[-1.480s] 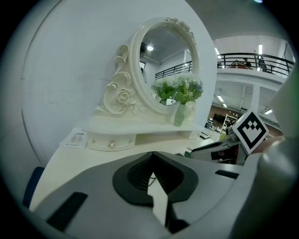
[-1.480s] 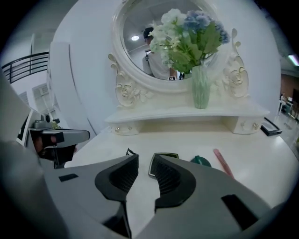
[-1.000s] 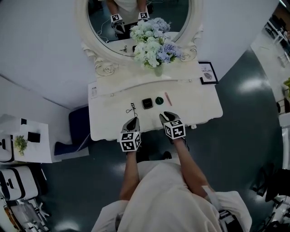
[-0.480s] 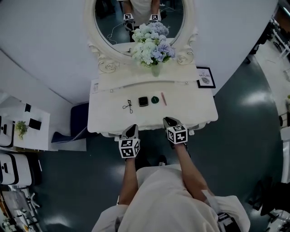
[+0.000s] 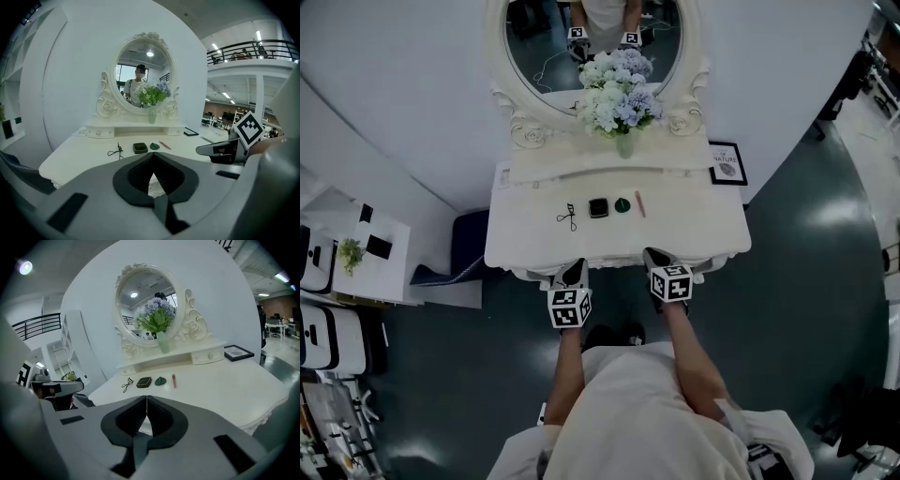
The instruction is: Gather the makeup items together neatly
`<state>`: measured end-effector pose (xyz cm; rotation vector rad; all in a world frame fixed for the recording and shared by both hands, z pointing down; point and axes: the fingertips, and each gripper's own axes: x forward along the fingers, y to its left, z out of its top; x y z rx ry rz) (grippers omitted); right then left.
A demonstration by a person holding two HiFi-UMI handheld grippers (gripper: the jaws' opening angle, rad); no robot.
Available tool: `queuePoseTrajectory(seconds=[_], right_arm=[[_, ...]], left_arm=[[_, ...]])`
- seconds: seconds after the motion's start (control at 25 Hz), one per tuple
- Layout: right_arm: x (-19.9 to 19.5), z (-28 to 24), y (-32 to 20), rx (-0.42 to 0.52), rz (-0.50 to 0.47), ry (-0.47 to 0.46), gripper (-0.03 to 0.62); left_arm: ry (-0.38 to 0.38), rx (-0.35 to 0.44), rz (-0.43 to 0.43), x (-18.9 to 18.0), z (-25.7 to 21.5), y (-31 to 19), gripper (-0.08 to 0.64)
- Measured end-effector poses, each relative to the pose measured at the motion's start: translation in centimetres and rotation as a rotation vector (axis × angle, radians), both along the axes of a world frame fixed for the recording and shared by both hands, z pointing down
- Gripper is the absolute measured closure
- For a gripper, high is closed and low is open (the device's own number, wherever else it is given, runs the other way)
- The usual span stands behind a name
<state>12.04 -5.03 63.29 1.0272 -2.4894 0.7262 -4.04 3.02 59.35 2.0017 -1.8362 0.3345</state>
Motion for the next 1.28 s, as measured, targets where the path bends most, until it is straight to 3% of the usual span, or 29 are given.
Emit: queuePoseTrajectory(seconds=[0.32, 1.28], right_arm=[[0.0, -0.1, 1.5, 0.03, -0.063, 0.047, 0.551], [0.8, -0.2, 2.0, 0.045, -0.057, 0.05, 0.551]], left_arm=[[0.012, 0.017, -0.022, -0.4, -0.1, 1.2, 0.546], [-0.015, 0.021, 0.023, 0.3, -0.1, 1.5, 0.546]])
